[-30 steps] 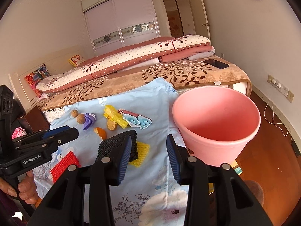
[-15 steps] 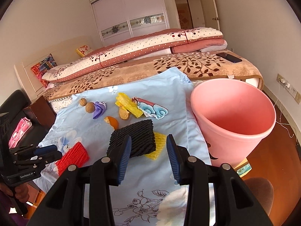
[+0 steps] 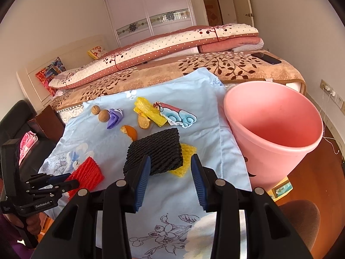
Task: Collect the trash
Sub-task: 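Grasp the black mesh sponge with the right tool while the left tool grasps the red mesh net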
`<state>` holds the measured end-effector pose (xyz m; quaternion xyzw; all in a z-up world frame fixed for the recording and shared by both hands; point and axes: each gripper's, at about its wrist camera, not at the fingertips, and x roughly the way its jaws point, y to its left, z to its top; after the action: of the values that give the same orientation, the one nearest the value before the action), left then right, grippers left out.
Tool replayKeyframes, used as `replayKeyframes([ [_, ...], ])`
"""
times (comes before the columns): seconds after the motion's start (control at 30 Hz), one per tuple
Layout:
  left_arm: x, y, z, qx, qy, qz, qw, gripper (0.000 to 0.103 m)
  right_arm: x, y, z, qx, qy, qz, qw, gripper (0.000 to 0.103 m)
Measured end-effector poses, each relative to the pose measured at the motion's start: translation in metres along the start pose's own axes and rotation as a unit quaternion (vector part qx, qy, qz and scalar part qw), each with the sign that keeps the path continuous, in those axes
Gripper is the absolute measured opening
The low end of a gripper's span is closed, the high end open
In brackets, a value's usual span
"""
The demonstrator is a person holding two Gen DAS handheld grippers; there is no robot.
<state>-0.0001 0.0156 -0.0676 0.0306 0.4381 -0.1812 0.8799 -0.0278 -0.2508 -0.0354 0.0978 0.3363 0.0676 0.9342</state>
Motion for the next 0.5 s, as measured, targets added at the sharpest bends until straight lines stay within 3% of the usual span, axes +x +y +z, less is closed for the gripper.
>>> replayKeyframes([
  [0.07,0.0,-0.003,-0.001,0.006,-0.005,0.001,1.0,0.035,0.003,0.0,0.0,0.002,0.006,0.003,1.0,0.038],
  [0.2,-0.002,-0.006,0.0,0.011,-0.017,-0.005,0.9998,0.011,0.01,0.0,-0.001,0.001,0.016,0.01,1.0,0.038],
  [0.4,-0.01,0.001,0.01,-0.015,-0.045,-0.01,0.9988,0.009,0.023,-0.001,-0.001,0.008,0.029,0.015,0.999,0.039],
  [0.5,-0.015,0.002,0.016,-0.022,-0.058,-0.014,0.998,0.009,0.032,-0.004,0.0,0.015,0.034,0.01,0.999,0.045],
])
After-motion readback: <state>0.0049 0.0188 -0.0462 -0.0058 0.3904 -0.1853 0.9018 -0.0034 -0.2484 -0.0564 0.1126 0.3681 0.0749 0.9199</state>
